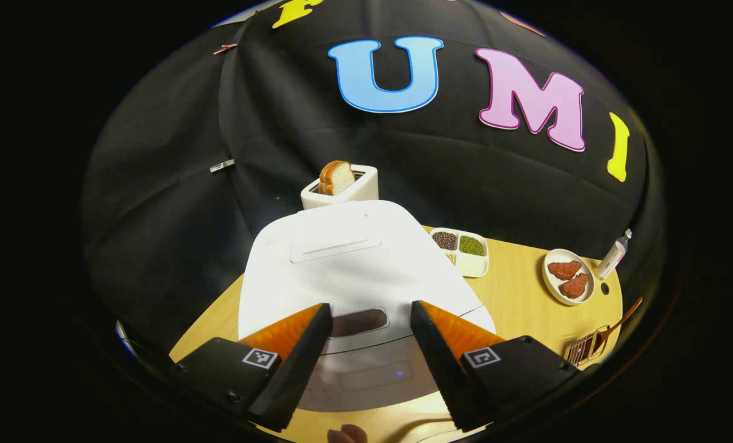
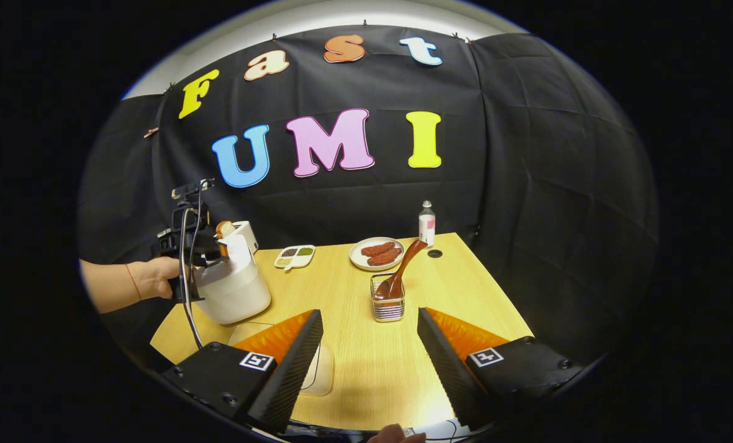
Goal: Close the left gripper, press the button to open the rice cooker; take a wooden spoon from the chopstick holder with the right hand, scoop a spoonful of rice and pour it into the rice cooker, then put the wooden spoon back into the chopstick holder.
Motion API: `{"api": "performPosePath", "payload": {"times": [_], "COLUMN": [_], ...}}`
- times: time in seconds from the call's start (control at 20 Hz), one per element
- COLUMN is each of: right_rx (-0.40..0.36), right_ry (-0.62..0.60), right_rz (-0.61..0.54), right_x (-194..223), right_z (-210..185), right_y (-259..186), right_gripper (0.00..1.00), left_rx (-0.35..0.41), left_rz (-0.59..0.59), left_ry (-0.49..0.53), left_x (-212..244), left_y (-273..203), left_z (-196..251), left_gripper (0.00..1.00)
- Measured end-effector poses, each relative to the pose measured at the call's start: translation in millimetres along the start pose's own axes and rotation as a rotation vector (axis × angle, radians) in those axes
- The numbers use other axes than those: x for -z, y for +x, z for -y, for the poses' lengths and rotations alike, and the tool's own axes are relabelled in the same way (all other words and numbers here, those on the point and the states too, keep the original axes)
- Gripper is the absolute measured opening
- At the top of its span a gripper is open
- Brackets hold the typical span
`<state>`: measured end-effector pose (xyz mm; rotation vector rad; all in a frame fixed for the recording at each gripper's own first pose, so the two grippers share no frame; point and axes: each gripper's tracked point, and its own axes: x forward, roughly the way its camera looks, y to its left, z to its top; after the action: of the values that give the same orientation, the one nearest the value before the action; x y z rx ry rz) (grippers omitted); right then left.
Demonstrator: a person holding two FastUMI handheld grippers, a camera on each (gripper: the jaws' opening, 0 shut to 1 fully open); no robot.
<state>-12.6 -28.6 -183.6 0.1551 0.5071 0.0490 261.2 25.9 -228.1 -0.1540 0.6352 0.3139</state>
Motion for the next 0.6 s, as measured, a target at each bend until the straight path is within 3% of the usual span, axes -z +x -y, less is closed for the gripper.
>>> {"api": "performPosePath", "payload": {"times": [0.25, 0.35, 0.5, 0.6], "right_rx": [-0.009, -0.011, -0.016, -0.018], "right_ry": [0.008, 0.004, -0.001, -0.009], "right_rz": [0.002, 0.001, 0.004, 0.008], "right_x": [-2, -1, -3, -4], "right_z": [-4, -6, -9, -11], "right_y": [0, 0, -1, -2], "right_gripper": [0.98, 0.99, 0.99, 0.99], "left_rx": [-0.009, 0.0, -0.003, 0.012], "left_rz": [0.033, -0.048, -0.011, 0.008], "left_ry": [0.009, -0.026, 0.03, 0.011], "left_x": [-5, 14, 11, 5], "left_y": [-11, -10, -9, -12], "left_z": [-14, -13, -16, -14], "left_gripper": [0.92, 0.92, 0.96, 0.96]}}
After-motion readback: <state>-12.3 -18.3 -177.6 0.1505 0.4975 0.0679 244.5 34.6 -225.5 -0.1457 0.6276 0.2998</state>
